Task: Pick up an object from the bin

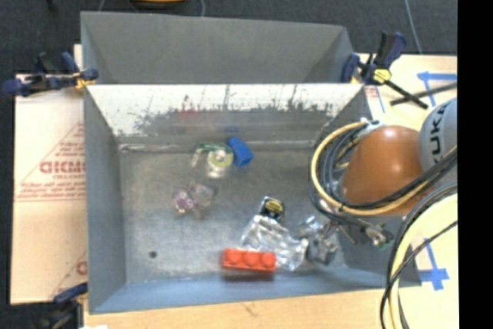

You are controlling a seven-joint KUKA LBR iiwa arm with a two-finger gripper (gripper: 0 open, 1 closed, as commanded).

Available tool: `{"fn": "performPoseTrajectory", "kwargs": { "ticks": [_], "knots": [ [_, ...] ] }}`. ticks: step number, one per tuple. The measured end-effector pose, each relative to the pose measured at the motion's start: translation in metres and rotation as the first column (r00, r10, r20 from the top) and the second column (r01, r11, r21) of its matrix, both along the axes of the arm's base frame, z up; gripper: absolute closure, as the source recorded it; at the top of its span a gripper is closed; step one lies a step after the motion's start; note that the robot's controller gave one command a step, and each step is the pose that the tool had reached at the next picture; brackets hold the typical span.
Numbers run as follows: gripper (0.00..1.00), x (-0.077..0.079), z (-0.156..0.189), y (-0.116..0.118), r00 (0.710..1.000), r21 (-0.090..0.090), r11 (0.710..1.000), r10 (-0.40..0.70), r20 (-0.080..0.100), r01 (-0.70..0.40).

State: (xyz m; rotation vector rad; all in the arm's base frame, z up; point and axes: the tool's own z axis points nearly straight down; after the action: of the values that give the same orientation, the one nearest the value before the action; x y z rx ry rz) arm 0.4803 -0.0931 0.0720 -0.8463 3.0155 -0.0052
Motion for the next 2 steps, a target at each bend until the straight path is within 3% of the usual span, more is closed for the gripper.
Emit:
{"fn": "performPoseTrajectory", "kwargs": {
  "ticks": [1,2],
  "knots": [
    [1.0,0.04,-0.0007,-0.0213,0.978,0.004,0.978,-0.207,-0.002,0.207],
    [0.0,0.0392,-0.0009,-0.0211,0.979,0.004,0.979,-0.206,-0.004,0.206]
  ]
}}
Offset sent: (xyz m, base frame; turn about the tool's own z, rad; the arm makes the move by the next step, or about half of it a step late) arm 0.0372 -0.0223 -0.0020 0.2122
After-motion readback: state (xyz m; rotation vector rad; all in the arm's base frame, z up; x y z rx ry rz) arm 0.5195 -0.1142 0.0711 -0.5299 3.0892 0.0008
